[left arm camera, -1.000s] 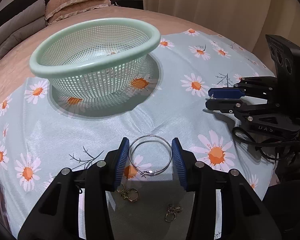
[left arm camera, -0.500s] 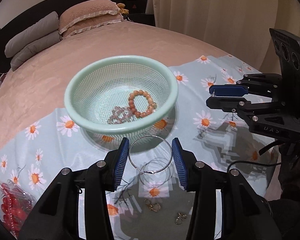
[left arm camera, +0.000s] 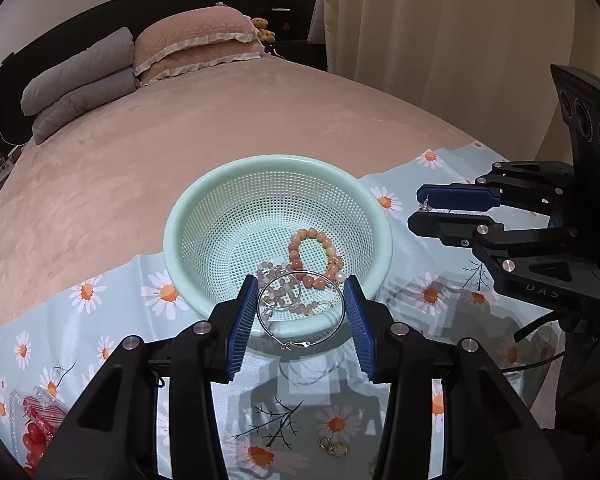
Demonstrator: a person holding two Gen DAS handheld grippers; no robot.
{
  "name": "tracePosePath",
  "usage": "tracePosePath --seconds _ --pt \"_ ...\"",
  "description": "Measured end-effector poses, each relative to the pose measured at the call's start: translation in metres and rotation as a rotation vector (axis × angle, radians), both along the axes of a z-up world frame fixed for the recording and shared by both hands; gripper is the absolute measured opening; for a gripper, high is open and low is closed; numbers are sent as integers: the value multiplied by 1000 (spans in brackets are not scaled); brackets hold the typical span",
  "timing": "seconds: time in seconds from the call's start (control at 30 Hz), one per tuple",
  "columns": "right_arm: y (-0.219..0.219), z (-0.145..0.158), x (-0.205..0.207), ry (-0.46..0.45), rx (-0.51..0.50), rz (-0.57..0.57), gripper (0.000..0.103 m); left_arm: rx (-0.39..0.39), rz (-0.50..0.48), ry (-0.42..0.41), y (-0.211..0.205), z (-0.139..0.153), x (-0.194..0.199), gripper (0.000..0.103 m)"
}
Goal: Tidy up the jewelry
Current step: 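Grasp the silver bangle with the left tool while the right tool grasps the pearl earring, then open both tools over the green colander to drop bangle and earring, then grasp a gold keychain charm with the left tool while the right tool grasps a crystal charm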
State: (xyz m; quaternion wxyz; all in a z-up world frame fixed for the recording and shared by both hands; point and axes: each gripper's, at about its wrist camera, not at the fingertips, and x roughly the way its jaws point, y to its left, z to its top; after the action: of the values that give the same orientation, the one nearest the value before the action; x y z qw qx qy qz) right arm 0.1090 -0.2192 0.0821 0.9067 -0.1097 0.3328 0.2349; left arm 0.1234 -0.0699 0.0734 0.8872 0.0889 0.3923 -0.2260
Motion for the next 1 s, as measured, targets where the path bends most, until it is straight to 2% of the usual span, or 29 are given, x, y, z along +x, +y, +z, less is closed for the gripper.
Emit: tracePosePath --seconds 0.4,0.43,0.47,0.5,0.53,0.57,0.63,0.67,0.7,0.77,1.0 --pt "8 -12 17 2 6 24 22 17 15 45 5 -15 27 45" --pt "8 -12 19 -10 20 16 30 16 16 45 6 -16 28 46" --pt "6 -13 22 -15 34 -5 42 9 14 44 7 -16 29 52" --pt "4 -14 25 -23 41 -35 74 1 22 48 9 -16 30 61" --pt "1 -14 24 -45 37 -62 86 5 47 45 13 -16 30 78" --pt "-1 -14 23 -63 32 -77 85 16 74 30 17 -15 29 85" --pt "-7 -15 23 -67 44 -92 85 12 101 17 28 -13 26 87" --pt "-11 -15 22 -70 48 -104 86 8 122 13 33 -12 25 96" --pt "-13 -16 22 -68 50 -114 86 11 147 5 38 -12 23 98" --pt "-17 -18 20 -61 50 -118 86 21 170 1 45 -13 19 97" --pt "-17 -26 1 -52 19 -88 86 35 154 34 53 -28 5 97"
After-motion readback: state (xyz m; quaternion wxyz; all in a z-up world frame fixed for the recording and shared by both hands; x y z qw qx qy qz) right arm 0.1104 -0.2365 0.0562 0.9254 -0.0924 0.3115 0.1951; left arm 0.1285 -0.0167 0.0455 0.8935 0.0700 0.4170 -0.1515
